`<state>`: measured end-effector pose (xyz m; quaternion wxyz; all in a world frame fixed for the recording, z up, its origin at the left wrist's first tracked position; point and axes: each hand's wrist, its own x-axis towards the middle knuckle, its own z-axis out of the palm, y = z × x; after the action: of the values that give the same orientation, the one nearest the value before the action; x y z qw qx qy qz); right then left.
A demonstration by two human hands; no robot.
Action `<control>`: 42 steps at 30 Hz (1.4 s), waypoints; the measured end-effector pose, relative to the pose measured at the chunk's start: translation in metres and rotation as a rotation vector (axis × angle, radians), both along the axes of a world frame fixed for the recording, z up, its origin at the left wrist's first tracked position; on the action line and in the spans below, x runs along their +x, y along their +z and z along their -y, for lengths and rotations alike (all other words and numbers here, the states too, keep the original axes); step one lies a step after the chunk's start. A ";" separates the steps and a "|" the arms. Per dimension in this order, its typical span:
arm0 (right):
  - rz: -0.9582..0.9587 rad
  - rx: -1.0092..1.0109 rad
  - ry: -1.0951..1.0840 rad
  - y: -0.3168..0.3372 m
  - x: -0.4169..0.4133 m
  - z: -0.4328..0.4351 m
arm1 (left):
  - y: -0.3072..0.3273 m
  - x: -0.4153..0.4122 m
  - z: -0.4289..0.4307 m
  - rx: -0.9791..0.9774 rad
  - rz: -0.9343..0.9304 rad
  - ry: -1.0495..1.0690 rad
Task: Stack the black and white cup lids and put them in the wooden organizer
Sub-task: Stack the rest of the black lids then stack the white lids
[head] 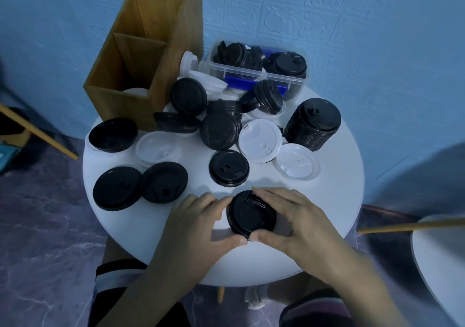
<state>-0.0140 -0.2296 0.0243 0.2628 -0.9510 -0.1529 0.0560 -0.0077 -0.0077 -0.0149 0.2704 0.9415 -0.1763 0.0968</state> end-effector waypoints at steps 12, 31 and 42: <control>0.012 -0.030 -0.003 -0.004 0.002 -0.006 | 0.002 0.002 -0.005 0.014 -0.045 -0.047; 0.239 0.119 -0.439 0.030 0.083 0.003 | 0.004 -0.005 -0.003 -0.077 -0.110 0.018; 0.099 0.508 -0.541 0.018 0.096 0.007 | 0.006 -0.004 -0.004 -0.091 -0.135 0.028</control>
<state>0.0823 -0.2370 0.0423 0.4878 -0.8632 0.0824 -0.1010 -0.0116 -0.0035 -0.0094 0.3226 0.9351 -0.1399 0.0450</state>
